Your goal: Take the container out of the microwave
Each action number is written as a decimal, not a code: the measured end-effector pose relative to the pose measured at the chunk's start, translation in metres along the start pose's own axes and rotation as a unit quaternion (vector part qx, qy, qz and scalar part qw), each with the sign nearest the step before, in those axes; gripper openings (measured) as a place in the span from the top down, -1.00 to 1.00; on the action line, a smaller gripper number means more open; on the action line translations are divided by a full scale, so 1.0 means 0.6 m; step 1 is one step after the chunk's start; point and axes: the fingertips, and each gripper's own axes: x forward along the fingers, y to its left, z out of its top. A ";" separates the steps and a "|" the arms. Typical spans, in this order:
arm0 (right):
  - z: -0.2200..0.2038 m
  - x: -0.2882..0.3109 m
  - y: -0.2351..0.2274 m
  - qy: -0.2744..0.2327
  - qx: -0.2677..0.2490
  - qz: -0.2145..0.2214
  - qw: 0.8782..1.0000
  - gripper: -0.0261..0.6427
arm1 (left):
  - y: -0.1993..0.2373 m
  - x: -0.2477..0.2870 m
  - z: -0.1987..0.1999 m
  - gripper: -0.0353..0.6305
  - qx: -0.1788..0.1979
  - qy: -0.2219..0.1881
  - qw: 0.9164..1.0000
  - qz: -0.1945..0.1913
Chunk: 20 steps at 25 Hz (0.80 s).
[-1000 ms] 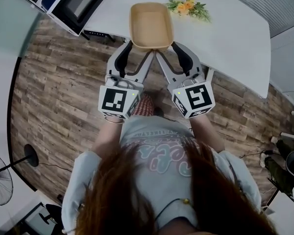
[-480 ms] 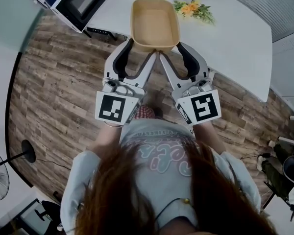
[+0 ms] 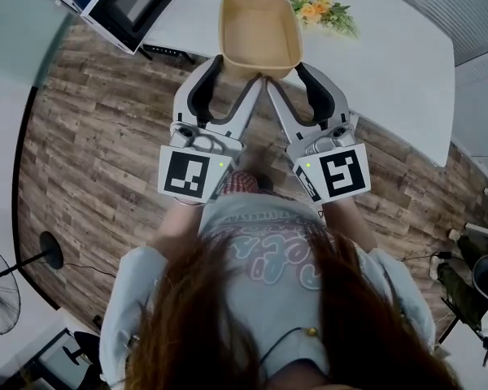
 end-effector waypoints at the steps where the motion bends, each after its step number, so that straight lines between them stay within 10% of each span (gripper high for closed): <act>1: 0.000 0.001 0.000 0.000 -0.001 0.000 1.000 0.39 | 0.001 0.000 0.000 0.17 0.001 -0.001 1.000 0.001; 20: 0.003 0.004 -0.001 -0.002 -0.017 -0.003 1.000 0.39 | 0.005 0.001 -0.003 0.17 -0.002 -0.011 1.000 0.006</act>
